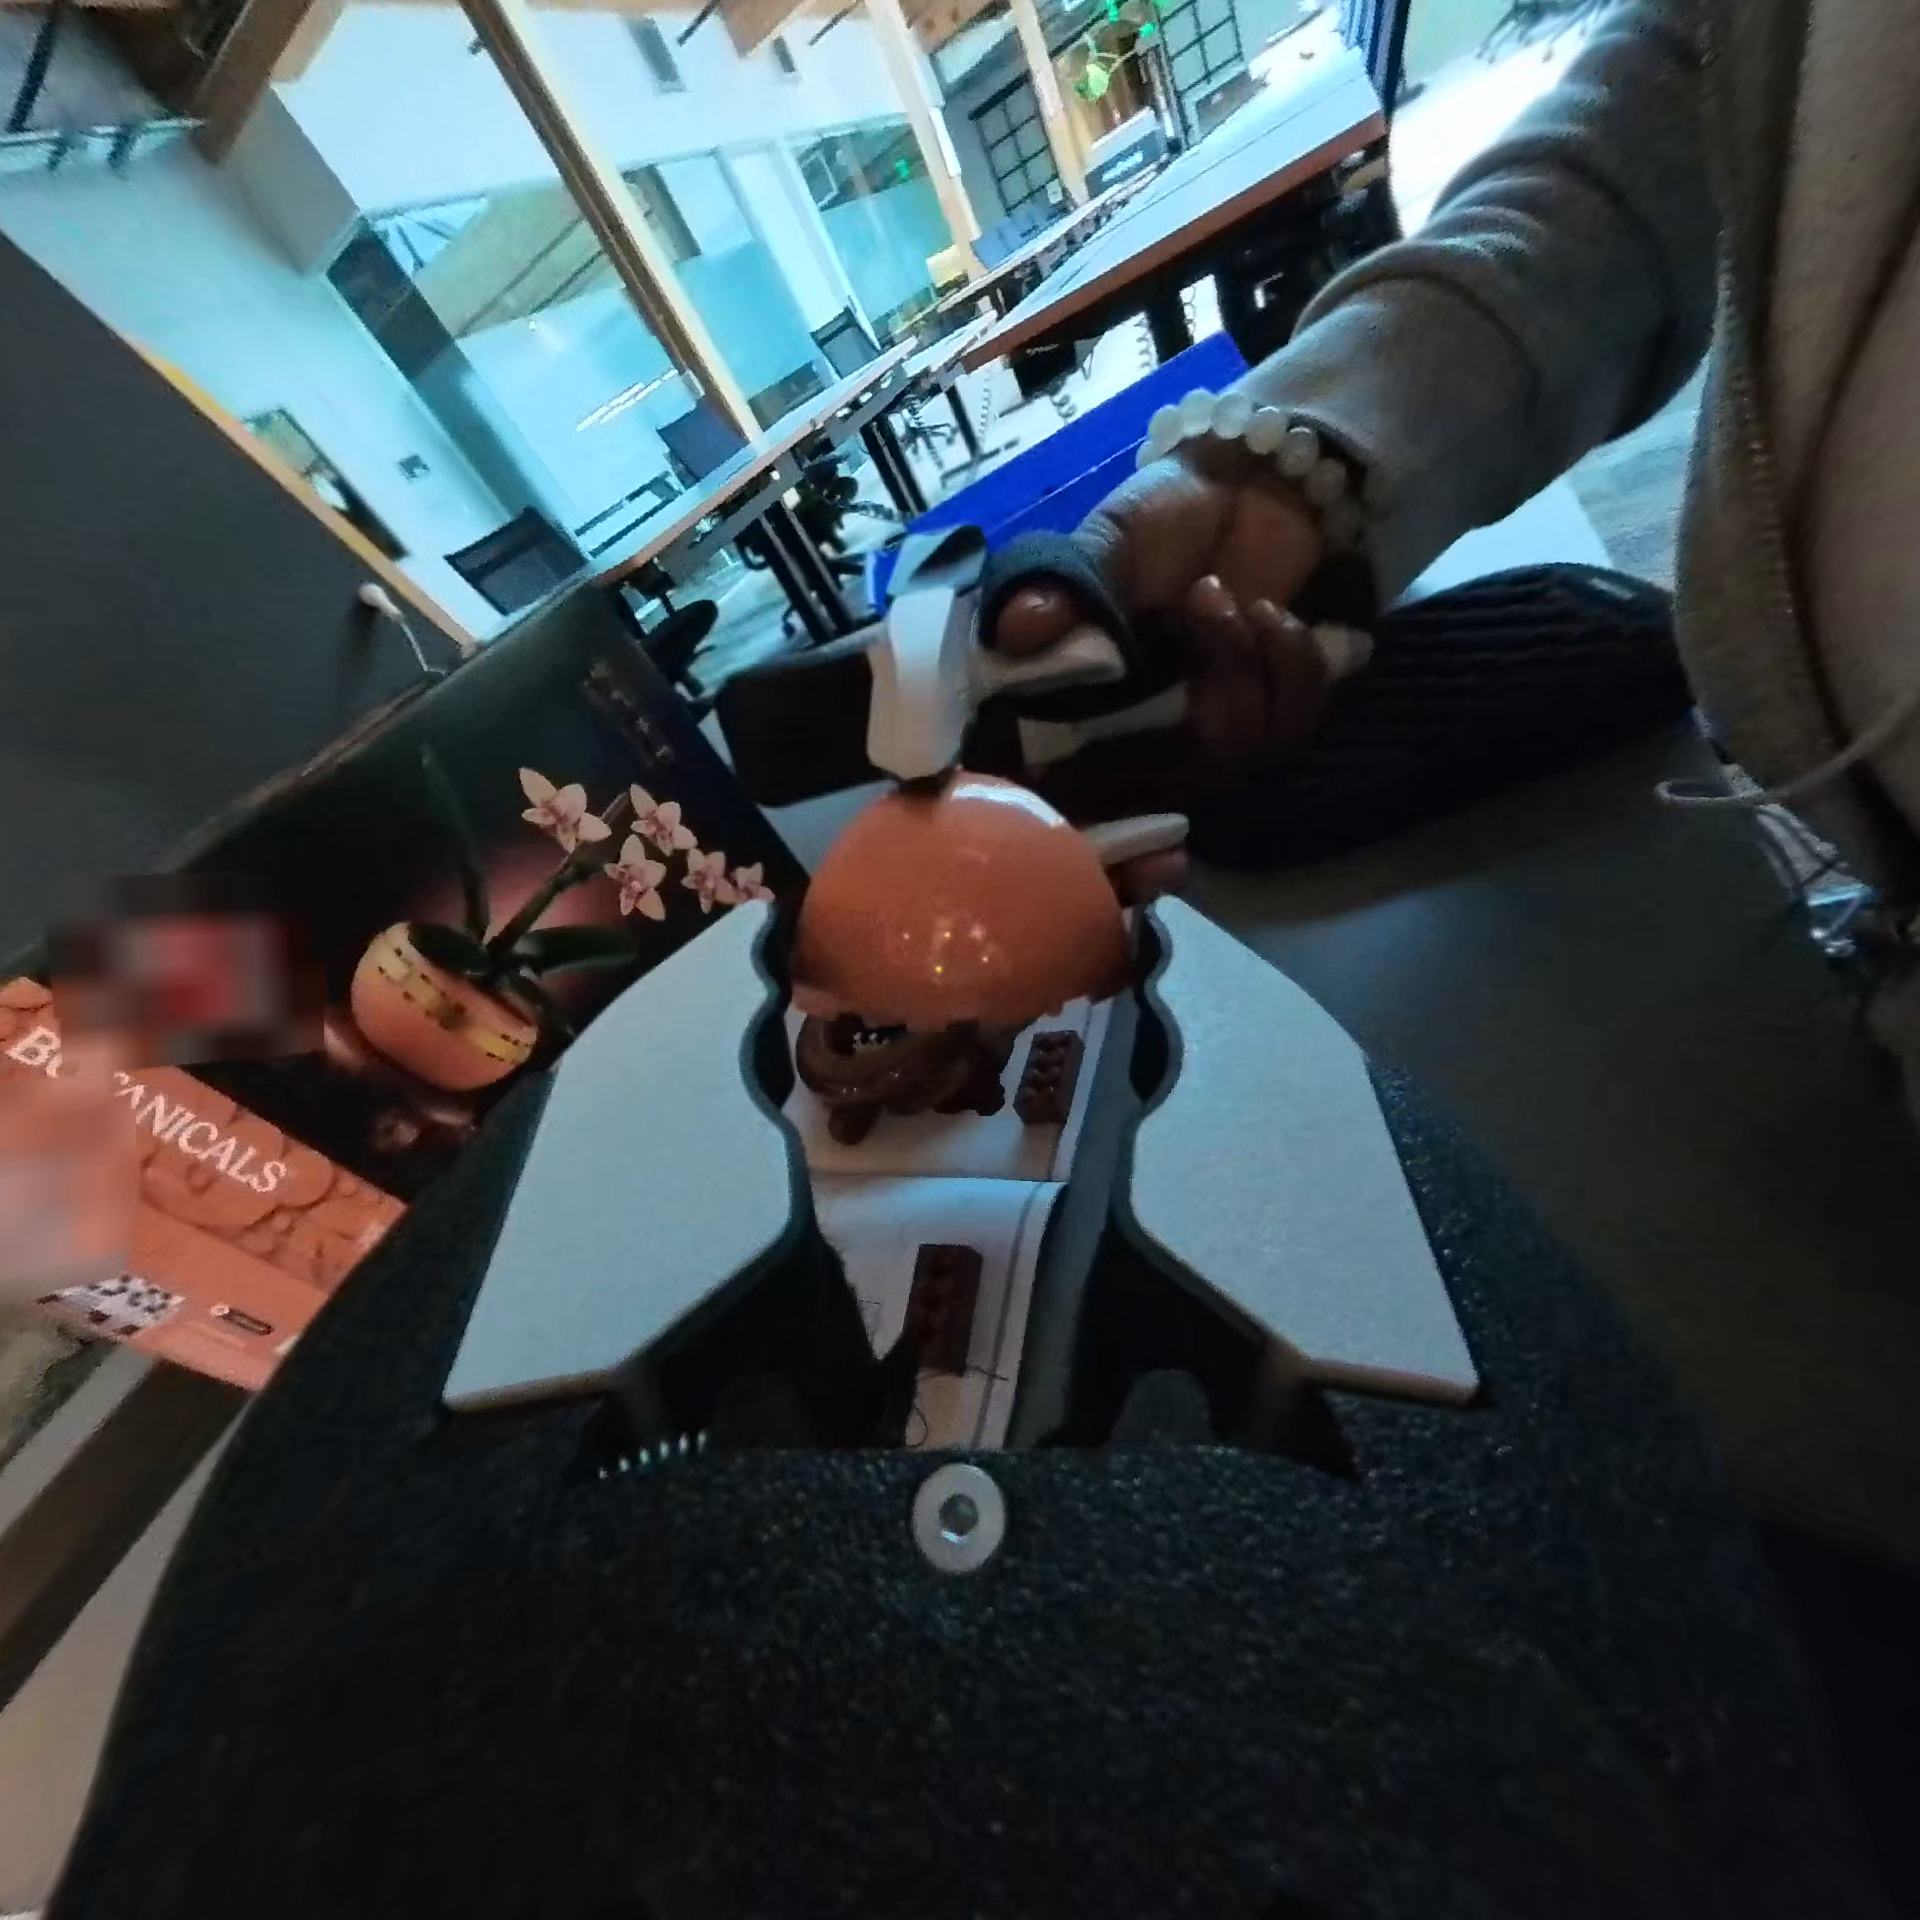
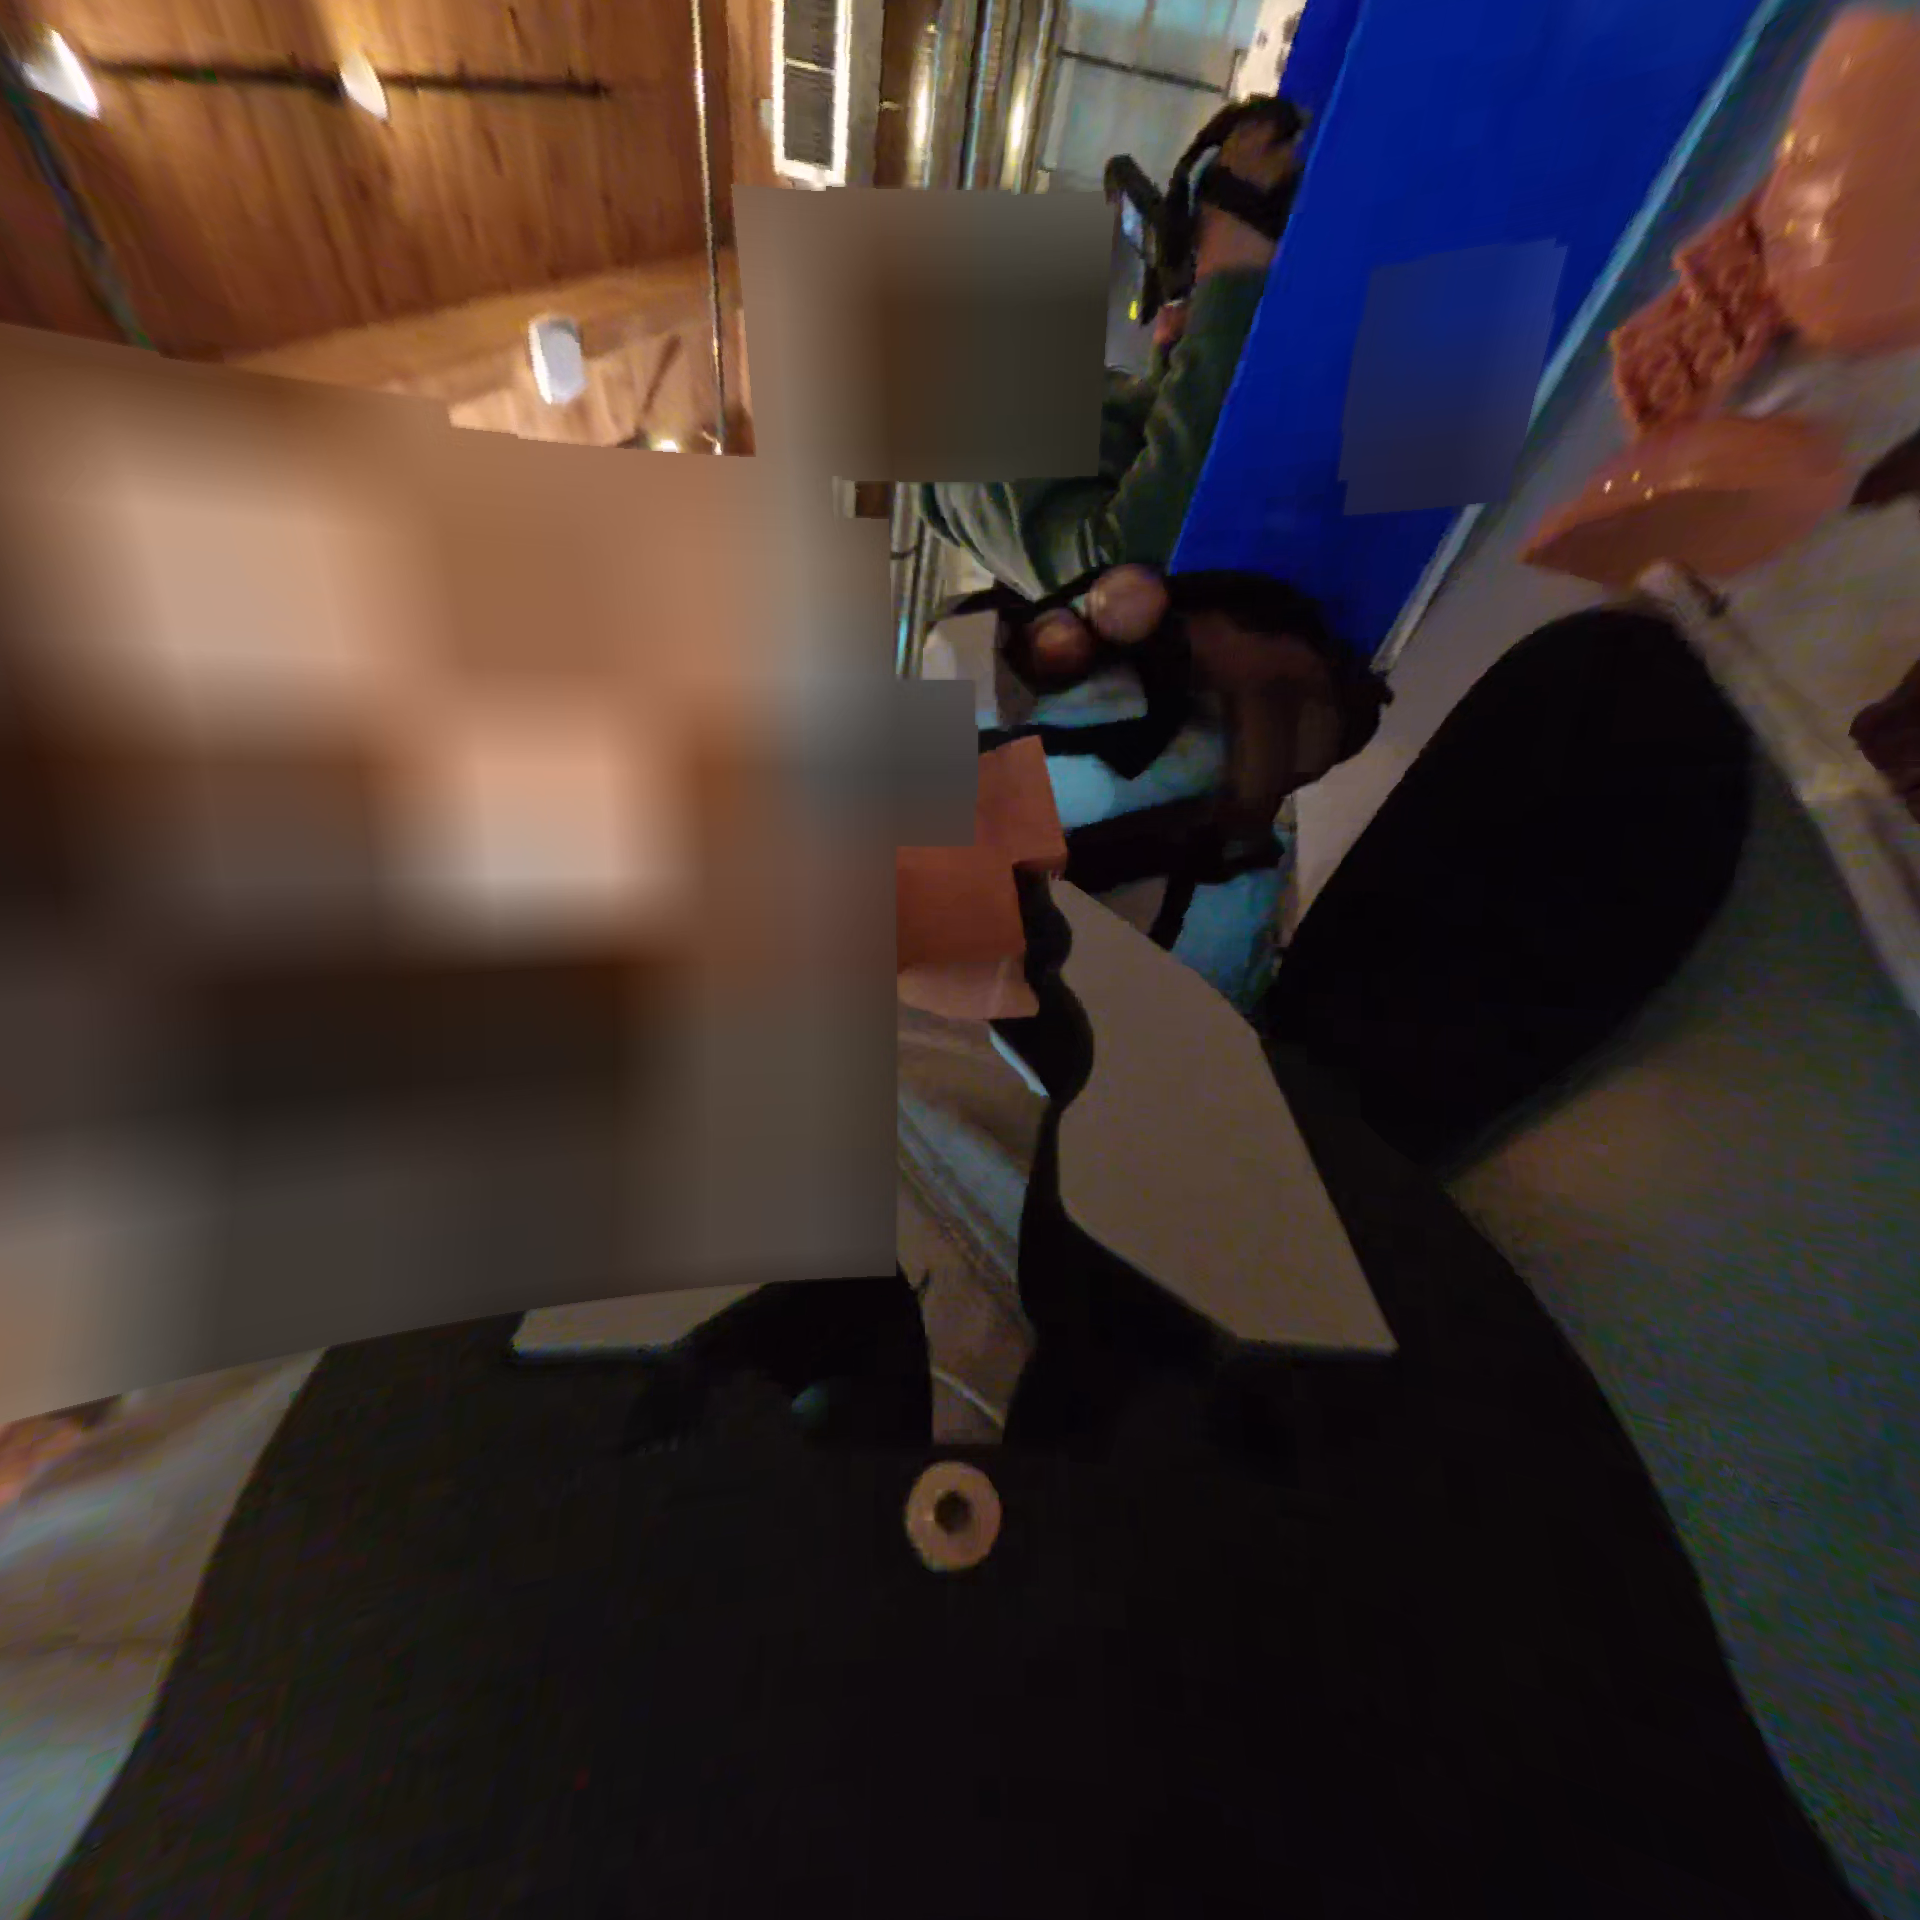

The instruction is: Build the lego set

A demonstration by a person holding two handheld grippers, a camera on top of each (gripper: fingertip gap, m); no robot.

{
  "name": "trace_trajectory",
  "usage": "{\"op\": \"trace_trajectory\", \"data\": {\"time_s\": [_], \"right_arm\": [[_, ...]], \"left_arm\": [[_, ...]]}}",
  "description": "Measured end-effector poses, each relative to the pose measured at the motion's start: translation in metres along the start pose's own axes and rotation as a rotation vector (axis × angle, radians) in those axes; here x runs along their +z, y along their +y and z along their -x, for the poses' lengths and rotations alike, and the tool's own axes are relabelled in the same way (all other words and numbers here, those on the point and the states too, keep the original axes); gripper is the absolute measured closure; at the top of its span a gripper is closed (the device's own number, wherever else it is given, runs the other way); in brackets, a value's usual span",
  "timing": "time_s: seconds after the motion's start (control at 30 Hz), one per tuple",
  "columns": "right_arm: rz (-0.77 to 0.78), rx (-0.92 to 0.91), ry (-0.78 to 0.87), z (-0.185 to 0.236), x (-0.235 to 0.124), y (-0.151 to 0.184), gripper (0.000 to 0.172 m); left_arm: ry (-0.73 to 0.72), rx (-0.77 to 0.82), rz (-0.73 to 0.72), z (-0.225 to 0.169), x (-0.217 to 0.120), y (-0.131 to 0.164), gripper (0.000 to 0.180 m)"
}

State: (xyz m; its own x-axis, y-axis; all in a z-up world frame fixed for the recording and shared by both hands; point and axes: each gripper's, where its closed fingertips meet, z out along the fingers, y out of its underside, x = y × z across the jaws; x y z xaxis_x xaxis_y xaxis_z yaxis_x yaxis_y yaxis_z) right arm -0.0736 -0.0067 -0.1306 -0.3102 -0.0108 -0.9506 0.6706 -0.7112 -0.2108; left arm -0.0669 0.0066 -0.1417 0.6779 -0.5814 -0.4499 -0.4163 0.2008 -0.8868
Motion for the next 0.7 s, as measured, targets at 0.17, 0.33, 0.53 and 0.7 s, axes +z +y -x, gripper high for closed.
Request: {"op": "trace_trajectory", "data": {"time_s": [0.17, 0.33, 0.53, 0.7], "right_arm": [[-0.015, 0.061, 0.019, -0.006, 0.000, -0.002, 0.146], [-0.015, 0.073, 0.030, -0.008, 0.000, -0.001, 0.146], [-0.027, 0.070, 0.038, -0.010, 0.000, -0.002, 0.146], [-0.003, 0.006, 0.040, -0.007, 0.001, -0.001, 0.141]], "left_arm": [[0.003, 0.006, 0.024, -0.002, 0.001, 0.005, 0.117], [-0.028, 0.052, 0.070, -0.001, 0.003, 0.011, 0.116], [-0.024, 0.024, 0.060, -0.001, 0.002, 0.012, 0.118], [-0.026, -0.004, 0.042, -0.001, 0.002, 0.011, 0.118]]}}
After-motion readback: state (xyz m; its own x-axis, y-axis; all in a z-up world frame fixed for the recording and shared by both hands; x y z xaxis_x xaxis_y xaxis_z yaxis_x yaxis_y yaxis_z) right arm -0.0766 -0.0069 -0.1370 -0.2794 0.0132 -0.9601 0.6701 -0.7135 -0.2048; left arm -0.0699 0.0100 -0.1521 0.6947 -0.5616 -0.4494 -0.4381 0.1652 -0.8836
